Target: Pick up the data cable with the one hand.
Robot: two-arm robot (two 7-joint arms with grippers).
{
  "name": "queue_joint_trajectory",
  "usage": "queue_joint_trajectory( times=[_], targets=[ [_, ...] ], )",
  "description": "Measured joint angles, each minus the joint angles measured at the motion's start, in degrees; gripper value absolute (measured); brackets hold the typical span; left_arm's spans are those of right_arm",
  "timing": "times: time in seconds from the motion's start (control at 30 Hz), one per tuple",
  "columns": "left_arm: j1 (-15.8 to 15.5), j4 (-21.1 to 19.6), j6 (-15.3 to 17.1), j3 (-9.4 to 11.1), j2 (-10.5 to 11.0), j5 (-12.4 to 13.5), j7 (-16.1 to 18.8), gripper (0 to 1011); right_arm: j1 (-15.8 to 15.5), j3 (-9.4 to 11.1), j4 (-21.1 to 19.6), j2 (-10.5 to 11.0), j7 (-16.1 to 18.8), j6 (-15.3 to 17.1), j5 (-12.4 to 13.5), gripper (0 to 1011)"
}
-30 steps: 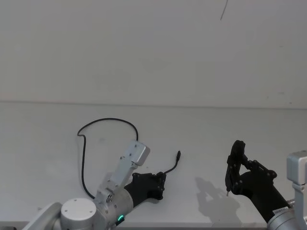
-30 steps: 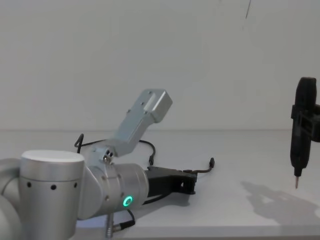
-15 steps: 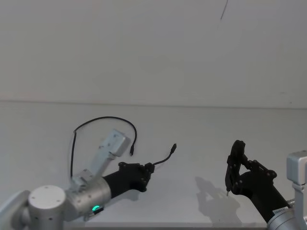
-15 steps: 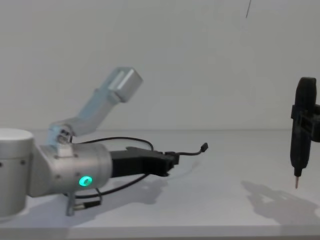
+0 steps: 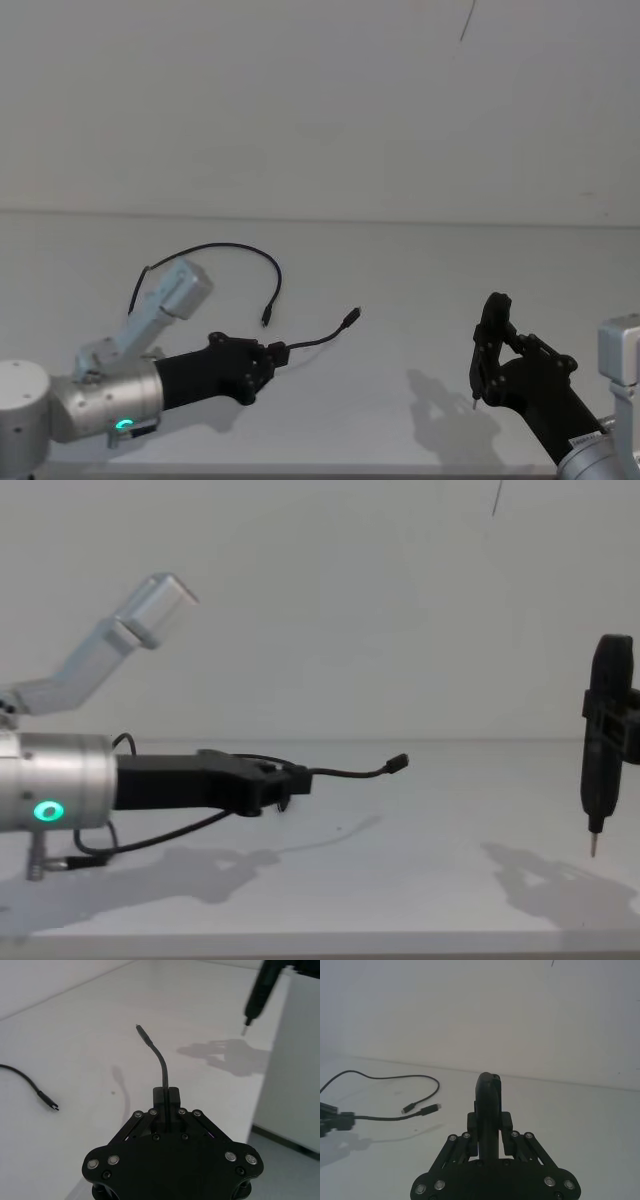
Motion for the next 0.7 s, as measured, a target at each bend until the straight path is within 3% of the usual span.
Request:
queue_joint_trajectory(
  times=[0.37,0.7],
  targets=[
    [-1.21,-0.42,-1.25,0.33,4.76,-3.82,-12.02,43,0.0,0.0,0.0,0.0,0.0,0.0,0.0,269],
    [-0.72,-2.56,-1.49,0.48,6.56,-6.42,-16.66,43,0.0,0.0,0.0,0.0,0.0,0.0,0.0,269]
  ],
)
